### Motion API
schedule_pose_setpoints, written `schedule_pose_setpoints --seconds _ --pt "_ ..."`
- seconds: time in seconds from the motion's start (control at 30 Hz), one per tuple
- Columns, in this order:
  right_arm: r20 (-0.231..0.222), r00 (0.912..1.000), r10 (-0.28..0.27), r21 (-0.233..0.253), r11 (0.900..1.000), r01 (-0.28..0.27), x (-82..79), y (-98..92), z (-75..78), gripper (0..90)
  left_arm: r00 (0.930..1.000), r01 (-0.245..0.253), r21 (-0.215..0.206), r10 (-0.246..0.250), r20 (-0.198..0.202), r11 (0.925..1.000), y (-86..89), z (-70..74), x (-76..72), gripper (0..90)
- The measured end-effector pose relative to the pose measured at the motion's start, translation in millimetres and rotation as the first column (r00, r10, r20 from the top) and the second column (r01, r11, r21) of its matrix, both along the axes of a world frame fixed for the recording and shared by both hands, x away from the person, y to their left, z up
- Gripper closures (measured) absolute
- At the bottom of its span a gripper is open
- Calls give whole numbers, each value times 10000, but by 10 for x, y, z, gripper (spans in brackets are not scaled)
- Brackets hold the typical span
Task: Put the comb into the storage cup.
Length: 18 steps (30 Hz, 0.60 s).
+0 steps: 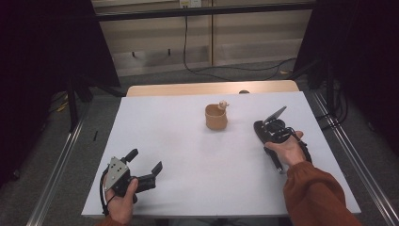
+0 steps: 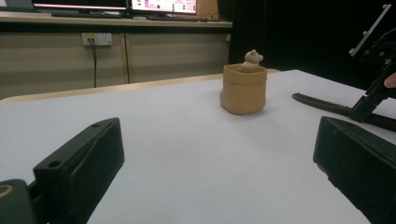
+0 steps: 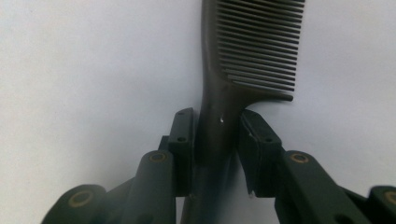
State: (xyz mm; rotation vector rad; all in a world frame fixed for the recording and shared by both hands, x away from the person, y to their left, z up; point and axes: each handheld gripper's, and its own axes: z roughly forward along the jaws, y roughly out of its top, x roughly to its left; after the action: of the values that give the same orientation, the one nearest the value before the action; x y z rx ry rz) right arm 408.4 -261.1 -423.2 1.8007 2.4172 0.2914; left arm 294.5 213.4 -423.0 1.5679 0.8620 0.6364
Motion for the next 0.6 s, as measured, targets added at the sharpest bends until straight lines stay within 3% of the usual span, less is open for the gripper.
schedule_pose_setpoints --seconds 0.27,0.6 --pt "380 9991 -169 132 9998 164 -40 -28 -6 729 10000 20 -8 -20 -41 10000 1 -4 3 19" --pt "395 9990 -192 874 9960 157 -20 -130 -1 730 10000 -19 -10 19 -60 10000 12 -9 8 19"
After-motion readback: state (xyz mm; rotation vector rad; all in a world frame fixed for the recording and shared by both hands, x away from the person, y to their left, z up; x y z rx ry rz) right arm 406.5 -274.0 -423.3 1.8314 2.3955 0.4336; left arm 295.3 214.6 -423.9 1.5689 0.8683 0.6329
